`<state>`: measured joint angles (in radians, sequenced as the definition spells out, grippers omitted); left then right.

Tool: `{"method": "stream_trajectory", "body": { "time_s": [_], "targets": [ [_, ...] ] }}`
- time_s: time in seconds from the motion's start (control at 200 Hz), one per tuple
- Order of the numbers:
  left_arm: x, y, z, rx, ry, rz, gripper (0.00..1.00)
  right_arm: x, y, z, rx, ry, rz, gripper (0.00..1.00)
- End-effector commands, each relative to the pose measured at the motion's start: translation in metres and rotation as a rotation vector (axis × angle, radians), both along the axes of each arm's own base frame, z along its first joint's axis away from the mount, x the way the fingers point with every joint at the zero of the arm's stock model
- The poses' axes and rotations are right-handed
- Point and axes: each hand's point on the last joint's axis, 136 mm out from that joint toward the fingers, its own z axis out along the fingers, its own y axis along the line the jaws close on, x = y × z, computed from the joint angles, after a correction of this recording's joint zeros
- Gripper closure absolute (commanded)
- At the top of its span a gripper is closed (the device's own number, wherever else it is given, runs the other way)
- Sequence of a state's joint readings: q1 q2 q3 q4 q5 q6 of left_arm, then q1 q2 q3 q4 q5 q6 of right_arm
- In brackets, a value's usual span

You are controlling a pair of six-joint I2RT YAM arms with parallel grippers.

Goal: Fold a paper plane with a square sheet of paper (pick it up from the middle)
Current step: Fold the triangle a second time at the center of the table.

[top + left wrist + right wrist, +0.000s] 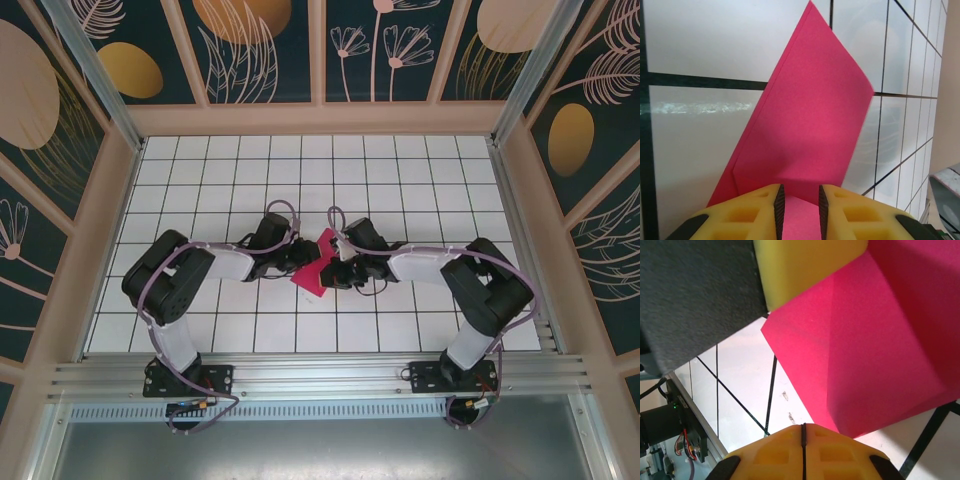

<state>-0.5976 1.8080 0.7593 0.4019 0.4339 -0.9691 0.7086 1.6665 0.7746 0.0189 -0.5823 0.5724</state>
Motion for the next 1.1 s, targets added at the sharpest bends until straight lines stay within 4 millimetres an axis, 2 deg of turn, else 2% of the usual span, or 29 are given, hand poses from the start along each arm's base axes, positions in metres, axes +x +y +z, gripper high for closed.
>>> {"method": "stream_trajectory", "body": {
  "time_s": [0.0,0.13,0.27,0.611,0.826,1.096],
  "targets": [
    [-0.001,-0.003,0.025,-0.024,-0.050,-0.025,0.72,-0.001,-0.006,0.004,0.003,-0.001,-0.032,0.94],
    [-0.013,-0.008,0.031,-0.065,-0.039,-0.080,0.75,-0.010,0.002,0.006,0.041,0.026,0.004,0.95],
    [-0.023,-0.016,0.021,-0.071,-0.007,-0.121,0.78,-0.017,0.005,-0.002,0.028,0.049,0.024,0.96],
    [-0.016,-0.011,-0.015,0.011,0.048,-0.064,0.82,-0.022,0.004,-0.024,0.003,0.096,0.023,0.97],
    [-0.017,-0.002,-0.031,0.070,0.067,-0.044,0.84,-0.023,-0.009,-0.049,-0.093,0.122,-0.007,0.96],
    [-0.018,0.001,-0.035,0.088,0.072,-0.045,0.84,-0.018,0.000,-0.008,-0.004,0.053,-0.001,0.95]
  ]
}}
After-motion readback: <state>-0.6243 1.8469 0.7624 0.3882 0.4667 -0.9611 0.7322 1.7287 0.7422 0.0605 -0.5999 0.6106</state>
